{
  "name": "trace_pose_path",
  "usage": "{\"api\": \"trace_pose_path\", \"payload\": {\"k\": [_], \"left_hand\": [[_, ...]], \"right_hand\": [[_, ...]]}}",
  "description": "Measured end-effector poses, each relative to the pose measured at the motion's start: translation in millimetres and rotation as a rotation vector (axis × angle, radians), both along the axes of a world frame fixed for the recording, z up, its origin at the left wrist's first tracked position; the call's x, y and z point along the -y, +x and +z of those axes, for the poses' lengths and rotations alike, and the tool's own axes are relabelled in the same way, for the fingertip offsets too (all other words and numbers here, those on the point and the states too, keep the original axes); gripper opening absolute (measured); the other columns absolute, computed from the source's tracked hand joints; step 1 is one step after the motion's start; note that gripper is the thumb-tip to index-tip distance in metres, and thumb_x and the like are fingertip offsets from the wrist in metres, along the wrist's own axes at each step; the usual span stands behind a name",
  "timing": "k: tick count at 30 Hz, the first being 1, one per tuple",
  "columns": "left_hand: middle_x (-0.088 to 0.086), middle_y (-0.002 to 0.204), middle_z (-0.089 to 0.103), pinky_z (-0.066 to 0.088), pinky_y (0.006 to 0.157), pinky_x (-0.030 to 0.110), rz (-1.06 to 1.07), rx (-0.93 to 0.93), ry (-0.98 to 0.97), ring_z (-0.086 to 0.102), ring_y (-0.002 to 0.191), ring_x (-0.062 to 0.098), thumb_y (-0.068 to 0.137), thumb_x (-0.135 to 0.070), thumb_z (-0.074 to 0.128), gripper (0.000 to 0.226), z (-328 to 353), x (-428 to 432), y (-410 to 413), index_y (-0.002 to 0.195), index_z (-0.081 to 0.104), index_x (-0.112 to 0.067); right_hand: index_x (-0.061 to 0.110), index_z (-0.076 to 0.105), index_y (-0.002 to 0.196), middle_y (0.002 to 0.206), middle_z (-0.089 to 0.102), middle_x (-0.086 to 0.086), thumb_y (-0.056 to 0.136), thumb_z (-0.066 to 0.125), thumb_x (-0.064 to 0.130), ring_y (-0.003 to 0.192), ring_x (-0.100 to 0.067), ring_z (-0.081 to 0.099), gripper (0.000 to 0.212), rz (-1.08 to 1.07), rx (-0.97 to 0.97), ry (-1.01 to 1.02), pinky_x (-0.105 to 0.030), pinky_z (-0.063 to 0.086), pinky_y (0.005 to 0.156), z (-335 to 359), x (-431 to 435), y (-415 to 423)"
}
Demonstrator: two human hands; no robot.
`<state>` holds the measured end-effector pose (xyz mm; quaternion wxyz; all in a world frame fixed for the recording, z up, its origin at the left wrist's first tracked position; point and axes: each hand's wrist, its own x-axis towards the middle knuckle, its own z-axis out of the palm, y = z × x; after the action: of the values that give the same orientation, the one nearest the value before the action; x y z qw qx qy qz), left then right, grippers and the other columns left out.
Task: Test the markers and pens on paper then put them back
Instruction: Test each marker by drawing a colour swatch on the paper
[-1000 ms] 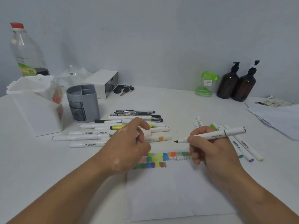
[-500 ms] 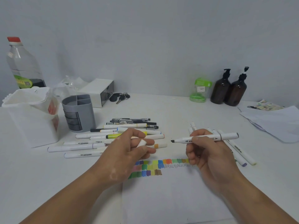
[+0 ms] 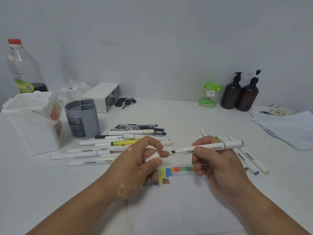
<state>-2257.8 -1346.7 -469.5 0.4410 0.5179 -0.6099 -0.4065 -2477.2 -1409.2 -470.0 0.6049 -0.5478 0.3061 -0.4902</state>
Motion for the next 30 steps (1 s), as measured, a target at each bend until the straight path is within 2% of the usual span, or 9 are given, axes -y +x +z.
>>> {"api": "trace_pose_path", "payload": {"k": [2, 6, 12, 14, 17, 21, 24, 27, 30], "left_hand": [[-0.009, 0.099, 0.076, 0.054, 0.062, 0.027, -0.034, 0.054, -0.017, 0.058, 0.059, 0.017, 0.101, -0.005, 0.054, 0.029, -1, -1, -1, 0.101, 0.055, -0.034], [-0.001, 0.080, 0.072, 0.057, 0.072, 0.033, -0.064, 0.068, -0.013, 0.061, 0.066, 0.019, 0.102, -0.003, 0.051, 0.033, 2, -4, -2, 0.106, 0.049, -0.036], [0.002, 0.082, 0.071, 0.055, 0.081, 0.042, -0.113, 0.129, -0.014, 0.064, 0.082, 0.035, 0.102, -0.003, 0.049, 0.035, 7, -10, -6, 0.112, 0.044, -0.036], [0.003, 0.084, 0.072, 0.056, 0.084, 0.044, -0.128, 0.171, -0.014, 0.066, 0.081, 0.030, 0.102, -0.005, 0.050, 0.031, 7, -11, -9, 0.116, 0.043, -0.032], [-0.003, 0.084, 0.072, 0.055, 0.082, 0.035, -0.138, 0.261, -0.036, 0.066, 0.076, 0.017, 0.102, -0.009, 0.051, 0.029, 9, -13, -12, 0.116, 0.042, -0.033], [-0.012, 0.081, 0.070, 0.053, 0.080, 0.028, -0.127, 0.324, -0.036, 0.065, 0.074, 0.009, 0.102, -0.010, 0.050, 0.027, 11, -14, -14, 0.114, 0.042, -0.033], [-0.018, 0.093, 0.071, 0.048, 0.077, 0.017, -0.106, 0.389, -0.046, 0.063, 0.079, 0.000, 0.103, -0.007, 0.046, 0.025, 12, -16, -16, 0.111, 0.042, -0.031], [-0.009, 0.096, 0.068, 0.048, 0.079, 0.025, -0.080, 0.387, -0.059, 0.061, 0.086, 0.008, 0.101, -0.010, 0.049, 0.020, 11, -15, -21, 0.108, 0.042, -0.028], [-0.006, 0.087, 0.062, 0.043, 0.065, 0.022, -0.005, 0.428, -0.088, 0.054, 0.075, 0.009, 0.097, -0.009, 0.051, 0.024, 8, -14, -26, 0.107, 0.040, -0.029]], "right_hand": [[0.015, 0.072, 0.075, 0.063, 0.060, -0.013, 0.076, 0.069, 0.013, 0.050, -0.020, 0.053, 0.003, 0.015, -0.026, -0.009, -0.027, 0.045, 0.045, 0, -1, 1], [0.015, 0.070, 0.074, 0.063, 0.061, -0.013, 0.074, 0.071, 0.013, 0.051, -0.021, 0.054, 0.001, 0.052, -0.076, -0.032, -0.027, 0.046, 0.046, 0, -3, 1], [0.014, 0.071, 0.079, 0.065, 0.063, -0.014, 0.065, 0.078, 0.029, 0.053, -0.021, 0.056, 0.021, 0.123, -0.128, -0.070, -0.028, 0.048, 0.049, 0, -7, 3], [0.015, 0.072, 0.080, 0.066, 0.065, -0.014, 0.067, 0.079, 0.026, 0.054, -0.021, 0.057, 0.018, 0.141, -0.156, -0.080, -0.027, 0.048, 0.050, -1, -9, 4], [0.017, 0.074, 0.081, 0.067, 0.067, -0.012, 0.075, 0.076, 0.014, 0.055, -0.021, 0.060, 0.007, 0.156, -0.205, -0.112, -0.027, 0.050, 0.051, -1, -11, 6], [0.018, 0.076, 0.084, 0.070, 0.070, -0.013, 0.078, 0.074, 0.013, 0.057, -0.020, 0.060, 0.008, 0.171, -0.234, -0.121, -0.028, 0.051, 0.054, 1, -13, 6], [0.016, 0.076, 0.087, 0.073, 0.073, -0.015, 0.079, 0.076, 0.013, 0.058, -0.020, 0.060, 0.008, 0.180, -0.277, -0.151, -0.029, 0.052, 0.056, 2, -15, 6], [0.018, 0.078, 0.089, 0.072, 0.074, -0.010, 0.079, 0.079, 0.015, 0.059, -0.021, 0.063, 0.010, 0.129, -0.355, -0.265, -0.031, 0.053, 0.057, 2, -18, 8], [0.023, 0.079, 0.089, 0.070, 0.074, -0.003, 0.079, 0.081, 0.019, 0.057, -0.017, 0.065, 0.011, 0.056, -0.398, -0.337, -0.024, 0.052, 0.056, 1, -22, 12]]}}
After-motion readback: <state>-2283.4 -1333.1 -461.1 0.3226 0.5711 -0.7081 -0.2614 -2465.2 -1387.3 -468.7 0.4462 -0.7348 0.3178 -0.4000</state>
